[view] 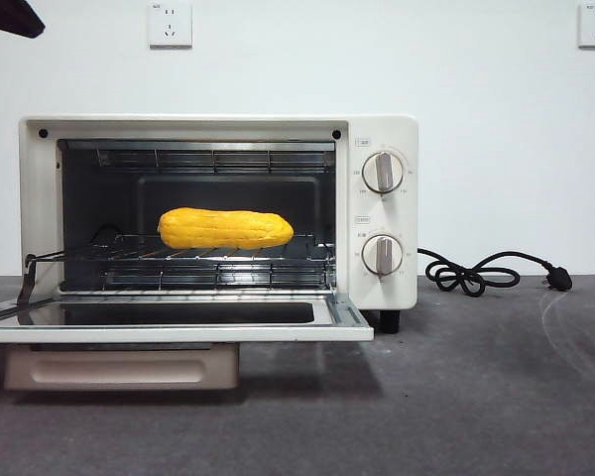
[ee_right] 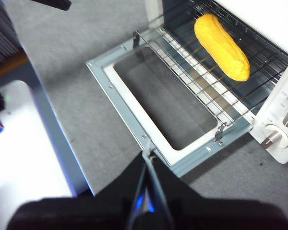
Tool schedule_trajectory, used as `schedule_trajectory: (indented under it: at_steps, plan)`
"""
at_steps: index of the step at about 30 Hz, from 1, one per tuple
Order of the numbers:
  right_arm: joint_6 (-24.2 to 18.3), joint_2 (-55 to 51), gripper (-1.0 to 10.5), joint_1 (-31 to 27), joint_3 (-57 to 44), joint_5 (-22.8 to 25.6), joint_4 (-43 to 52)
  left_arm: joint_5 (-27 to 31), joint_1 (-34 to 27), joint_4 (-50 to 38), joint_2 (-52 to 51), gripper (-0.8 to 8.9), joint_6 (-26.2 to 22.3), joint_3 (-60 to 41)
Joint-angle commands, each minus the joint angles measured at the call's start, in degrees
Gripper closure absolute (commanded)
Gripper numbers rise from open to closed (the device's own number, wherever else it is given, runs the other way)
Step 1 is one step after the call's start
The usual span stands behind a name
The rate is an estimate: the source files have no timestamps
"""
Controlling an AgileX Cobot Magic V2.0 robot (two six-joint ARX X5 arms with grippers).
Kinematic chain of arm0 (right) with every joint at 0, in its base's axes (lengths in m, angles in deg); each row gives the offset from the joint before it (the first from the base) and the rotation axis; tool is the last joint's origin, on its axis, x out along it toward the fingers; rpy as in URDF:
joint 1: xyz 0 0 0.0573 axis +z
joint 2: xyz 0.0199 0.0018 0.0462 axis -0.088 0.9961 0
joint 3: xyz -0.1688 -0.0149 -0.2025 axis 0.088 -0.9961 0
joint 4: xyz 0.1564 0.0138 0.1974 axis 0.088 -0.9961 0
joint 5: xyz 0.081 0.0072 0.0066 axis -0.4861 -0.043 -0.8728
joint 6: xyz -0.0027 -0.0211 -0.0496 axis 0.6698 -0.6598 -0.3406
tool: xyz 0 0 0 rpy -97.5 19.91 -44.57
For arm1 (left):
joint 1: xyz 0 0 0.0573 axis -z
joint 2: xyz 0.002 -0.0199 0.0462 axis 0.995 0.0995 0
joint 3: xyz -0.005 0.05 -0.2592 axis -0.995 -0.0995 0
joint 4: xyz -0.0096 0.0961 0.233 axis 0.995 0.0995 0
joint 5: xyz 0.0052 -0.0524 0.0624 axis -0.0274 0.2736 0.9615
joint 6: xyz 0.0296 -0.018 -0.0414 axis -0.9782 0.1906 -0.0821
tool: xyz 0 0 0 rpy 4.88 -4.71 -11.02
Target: Take the corn from the table,put the corn in the oven
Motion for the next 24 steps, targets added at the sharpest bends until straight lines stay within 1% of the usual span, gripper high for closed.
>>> schedule_trajectory:
  at_steps: [1, 3, 7, 10, 14, 18, 24]
  plan:
    - [-0.94, 0.15, 9.6, -3.37, 0.17, -1.75, 0.28, -5.66, -8.55, -2.89, -1.49, 8.22, 3.26, -3.56]
    - [-0.94, 0.15, 9.6, -5.40, 0.17, -1.75, 0.26, -4.72, -12.83, -2.25, -1.90, 8.22, 3.17, -4.63]
    - [-0.94, 0.15, 9.6, -9.22, 0.17, -1.77, 0.15, -4.98, -21.33, -0.57, -2.14, 8.22, 1.44, -6.54]
    - [-0.96, 0.17, 9.6, -10.93, 0.17, -1.81, 0.07, -4.96, -24.92, -1.20, -2.01, 8.22, 1.03, -8.26]
    - [-1.18, 0.17, 9.6, -11.82, 0.17, -2.36, 0.00, -3.65, -26.56, -3.85, -0.44, 8.22, 1.27, -10.71]
    - [-1.18, 0.44, 9.6, -11.82, 0.17, -3.15, -0.17, 2.71, -26.53, -4.15, 3.04, 8.22, 1.05, -12.37]
    - [-1.40, 1.57, 9.6, -11.82, 0.17, -3.08, -2.10, 4.07, -26.53, -4.61, 12.72, 8.22, -0.20, -12.44]
